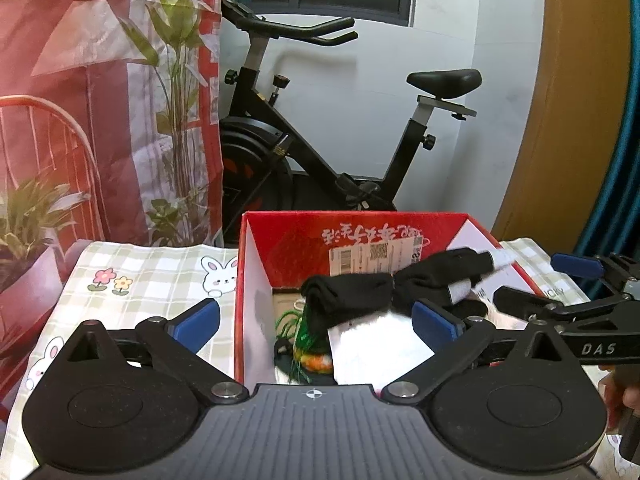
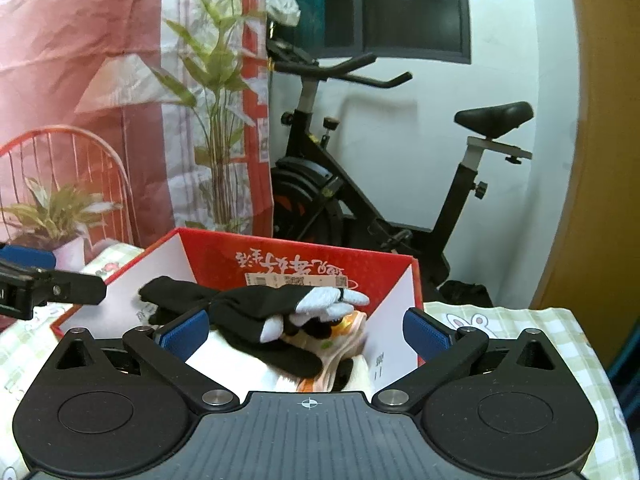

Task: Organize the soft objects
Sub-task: 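Open both tools to drop the black glove into the box, then move both open tools down to the pink knitted towel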

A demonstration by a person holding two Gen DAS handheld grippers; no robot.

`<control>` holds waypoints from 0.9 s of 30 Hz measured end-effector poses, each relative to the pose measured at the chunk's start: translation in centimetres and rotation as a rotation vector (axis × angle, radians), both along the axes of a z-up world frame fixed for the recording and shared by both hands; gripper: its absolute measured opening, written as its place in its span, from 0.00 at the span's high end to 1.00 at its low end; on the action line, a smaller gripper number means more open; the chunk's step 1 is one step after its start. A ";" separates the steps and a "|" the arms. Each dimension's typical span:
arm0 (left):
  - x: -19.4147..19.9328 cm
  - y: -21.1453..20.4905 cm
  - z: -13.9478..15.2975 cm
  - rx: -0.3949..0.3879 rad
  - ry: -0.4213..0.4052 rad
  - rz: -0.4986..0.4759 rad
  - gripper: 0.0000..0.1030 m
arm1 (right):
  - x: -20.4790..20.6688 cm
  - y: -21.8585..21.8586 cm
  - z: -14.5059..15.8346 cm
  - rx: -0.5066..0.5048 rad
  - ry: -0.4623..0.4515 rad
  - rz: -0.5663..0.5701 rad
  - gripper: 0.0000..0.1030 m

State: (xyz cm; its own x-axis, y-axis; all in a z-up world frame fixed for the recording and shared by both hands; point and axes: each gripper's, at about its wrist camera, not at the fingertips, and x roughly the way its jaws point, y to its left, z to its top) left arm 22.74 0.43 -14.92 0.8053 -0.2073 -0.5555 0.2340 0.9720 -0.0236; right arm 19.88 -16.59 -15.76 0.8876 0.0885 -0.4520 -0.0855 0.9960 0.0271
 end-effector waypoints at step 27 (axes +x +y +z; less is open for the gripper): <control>-3.6 1.9 -11.2 0.014 0.210 0.047 0.00 | -9.5 -1.3 -12.0 0.144 0.197 -0.221 0.00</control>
State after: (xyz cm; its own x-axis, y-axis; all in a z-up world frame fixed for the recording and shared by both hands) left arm 19.11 2.35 -26.08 0.6805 -0.1633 -0.7144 0.1794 0.9823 -0.0537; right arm 10.43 -17.89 -27.76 0.7893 -0.0215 -0.6137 0.1535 0.9746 0.1632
